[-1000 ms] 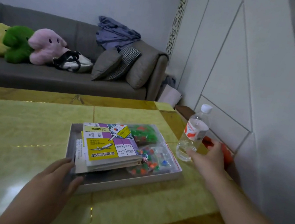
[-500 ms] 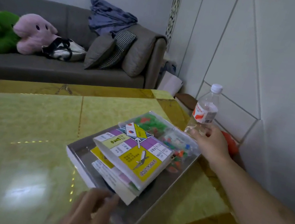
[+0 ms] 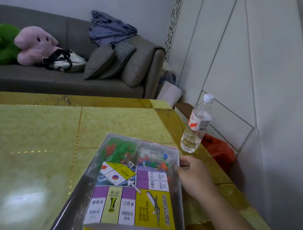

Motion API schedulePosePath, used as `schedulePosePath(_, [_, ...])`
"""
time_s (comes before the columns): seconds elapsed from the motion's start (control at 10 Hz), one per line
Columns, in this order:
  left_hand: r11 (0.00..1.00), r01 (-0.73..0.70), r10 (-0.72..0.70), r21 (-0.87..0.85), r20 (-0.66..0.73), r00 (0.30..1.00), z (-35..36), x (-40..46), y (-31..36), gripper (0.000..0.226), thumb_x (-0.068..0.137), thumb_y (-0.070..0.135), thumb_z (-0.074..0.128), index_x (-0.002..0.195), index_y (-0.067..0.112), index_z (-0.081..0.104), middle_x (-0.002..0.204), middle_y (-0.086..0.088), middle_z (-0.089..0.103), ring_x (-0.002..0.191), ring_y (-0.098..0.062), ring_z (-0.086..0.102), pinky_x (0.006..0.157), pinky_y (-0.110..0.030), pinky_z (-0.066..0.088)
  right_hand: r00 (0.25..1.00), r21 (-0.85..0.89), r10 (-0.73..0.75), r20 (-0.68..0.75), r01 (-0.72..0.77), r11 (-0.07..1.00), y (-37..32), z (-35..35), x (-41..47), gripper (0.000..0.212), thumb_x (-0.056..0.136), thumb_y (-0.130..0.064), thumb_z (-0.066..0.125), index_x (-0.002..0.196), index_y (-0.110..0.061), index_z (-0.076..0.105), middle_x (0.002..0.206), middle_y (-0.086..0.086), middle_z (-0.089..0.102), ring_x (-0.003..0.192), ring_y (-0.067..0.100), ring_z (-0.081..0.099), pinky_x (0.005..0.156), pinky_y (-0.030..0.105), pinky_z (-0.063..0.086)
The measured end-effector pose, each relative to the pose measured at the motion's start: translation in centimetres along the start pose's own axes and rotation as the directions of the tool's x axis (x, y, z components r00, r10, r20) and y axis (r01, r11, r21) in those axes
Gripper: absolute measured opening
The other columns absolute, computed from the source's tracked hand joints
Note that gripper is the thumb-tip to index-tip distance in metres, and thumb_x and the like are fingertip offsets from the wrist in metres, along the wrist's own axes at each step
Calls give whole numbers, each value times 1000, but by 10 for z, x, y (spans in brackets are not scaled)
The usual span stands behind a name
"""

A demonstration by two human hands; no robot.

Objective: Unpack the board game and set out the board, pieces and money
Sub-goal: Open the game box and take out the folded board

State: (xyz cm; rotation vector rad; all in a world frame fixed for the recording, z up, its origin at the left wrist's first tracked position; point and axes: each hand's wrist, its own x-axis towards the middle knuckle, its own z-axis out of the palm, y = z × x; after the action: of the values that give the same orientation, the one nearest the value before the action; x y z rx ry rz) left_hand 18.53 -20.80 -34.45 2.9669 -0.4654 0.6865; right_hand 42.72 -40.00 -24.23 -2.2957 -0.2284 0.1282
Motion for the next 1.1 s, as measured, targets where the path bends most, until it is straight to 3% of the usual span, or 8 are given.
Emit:
schedulePosePath(0.1, [993,114,-107,20,-218,970,-3,-25,-26,5,90,40,63,87,36,64,94,14,63,86,-7,66,74,-20,56,998,52,-3,60,0,999,-14,2,-5,43,93,-9,66,135,-17,66,133,-3,69,121,13,63,104,36,52])
schedulePosePath(0.2, [994,105,-108,-25,-175,979,-22,65,25,7,95,48,56,98,43,51,109,21,53,103,0,59,82,-16,56,999,50,-5,39,3,999,-19,-5,-10,39,91,-14,68,129,-20,67,127,-6,68,120,16,63,104,40,52])
schedulePosePath(0.3, [980,94,-128,-176,-194,973,-13,106,42,17,83,30,80,88,24,65,92,2,61,82,-22,66,69,-34,58,998,-8,-40,-47,40,999,-17,-17,-17,32,91,-11,62,119,-26,70,120,-8,70,114,16,66,102,41,53])
schedulePosePath(0.5, [961,73,-104,-265,-102,989,-20,153,47,21,84,24,65,104,18,67,106,-1,61,96,-24,58,83,-37,53,953,-77,-239,-188,229,970,-19,-32,-29,36,89,0,62,115,-24,69,110,-6,69,105,14,65,88,30,47])
schedulePosePath(0.7, [868,404,-484,-288,-312,818,-54,96,9,32,79,13,70,109,10,64,112,-8,58,102,-30,55,86,-40,49,891,-151,-455,-7,449,881,-39,-14,-39,63,90,-29,68,149,-38,47,146,-13,41,137,6,39,104,9,33])
schedulePosePath(0.8, [630,726,-759,-277,-21,651,-37,75,-21,49,90,22,64,133,1,54,128,-20,58,117,-40,55,99,-49,47,821,-394,-498,281,571,720,-53,5,-44,95,86,-56,68,162,-49,13,171,-15,6,159,13,0,129,39,11])
schedulePosePath(0.9, [661,742,-717,-109,199,668,-24,78,-28,69,94,38,19,131,-6,55,118,-23,65,107,-43,61,97,-51,49,830,-477,-452,328,558,679,-58,21,-41,84,95,-55,63,164,-46,16,171,-16,19,158,13,11,130,38,9])
schedulePosePath(1.1, [698,700,-698,-153,78,712,-24,103,-34,69,90,43,11,141,5,39,116,-11,65,114,-31,56,99,-41,45,809,-400,-573,133,572,716,-55,26,-28,41,109,-27,50,150,-31,55,149,-9,60,138,15,52,109,42,48])
